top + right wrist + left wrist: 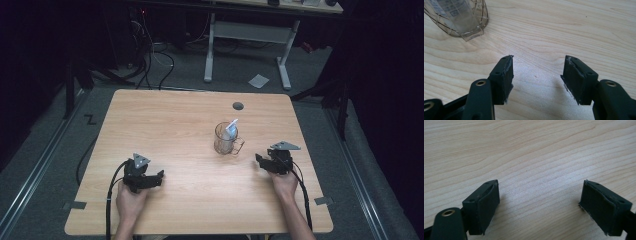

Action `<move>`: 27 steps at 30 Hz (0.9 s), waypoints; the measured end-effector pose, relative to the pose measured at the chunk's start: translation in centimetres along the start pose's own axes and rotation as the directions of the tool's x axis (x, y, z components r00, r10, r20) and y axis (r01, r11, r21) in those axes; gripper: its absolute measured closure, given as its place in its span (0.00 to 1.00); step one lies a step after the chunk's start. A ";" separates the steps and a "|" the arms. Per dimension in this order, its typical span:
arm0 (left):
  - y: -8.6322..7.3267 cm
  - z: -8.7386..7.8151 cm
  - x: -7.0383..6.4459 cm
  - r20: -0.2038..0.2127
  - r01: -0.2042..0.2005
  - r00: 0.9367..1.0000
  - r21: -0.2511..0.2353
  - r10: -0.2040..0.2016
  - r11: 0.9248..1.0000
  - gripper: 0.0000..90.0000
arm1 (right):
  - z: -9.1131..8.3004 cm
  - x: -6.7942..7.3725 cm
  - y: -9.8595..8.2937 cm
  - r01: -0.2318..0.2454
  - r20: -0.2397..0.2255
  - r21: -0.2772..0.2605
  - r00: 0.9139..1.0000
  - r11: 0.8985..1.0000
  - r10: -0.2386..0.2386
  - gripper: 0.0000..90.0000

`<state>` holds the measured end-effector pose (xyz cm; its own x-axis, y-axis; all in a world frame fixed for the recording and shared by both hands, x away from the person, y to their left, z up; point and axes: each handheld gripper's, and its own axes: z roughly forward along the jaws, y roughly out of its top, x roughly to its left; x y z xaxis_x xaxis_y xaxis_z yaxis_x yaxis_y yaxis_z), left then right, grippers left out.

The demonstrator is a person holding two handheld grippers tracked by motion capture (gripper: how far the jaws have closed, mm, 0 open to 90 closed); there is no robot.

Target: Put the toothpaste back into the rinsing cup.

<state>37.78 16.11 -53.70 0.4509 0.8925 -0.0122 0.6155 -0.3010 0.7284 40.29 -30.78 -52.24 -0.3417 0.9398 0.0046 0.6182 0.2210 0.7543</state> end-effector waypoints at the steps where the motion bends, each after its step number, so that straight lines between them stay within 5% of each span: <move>1: 0.0 0.0 0.0 0.000 0.000 1.000 0.000 0.000 1.000 0.18 | 0.1 0.1 0.0 0.004 0.003 0.003 1.000 1.000 -0.004 0.46; 27: 0.0 0.0 0.0 -0.001 0.001 1.000 -0.001 -0.001 1.000 0.18 | 1.2 0.0 -0.1 0.009 0.023 0.039 1.000 0.999 -0.010 0.42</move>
<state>37.76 16.10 -53.71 0.4498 0.8931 -0.0127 0.6154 -0.2996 0.7291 41.07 -30.53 -53.09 -0.3315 0.9433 -0.0176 0.6424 0.2394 0.7280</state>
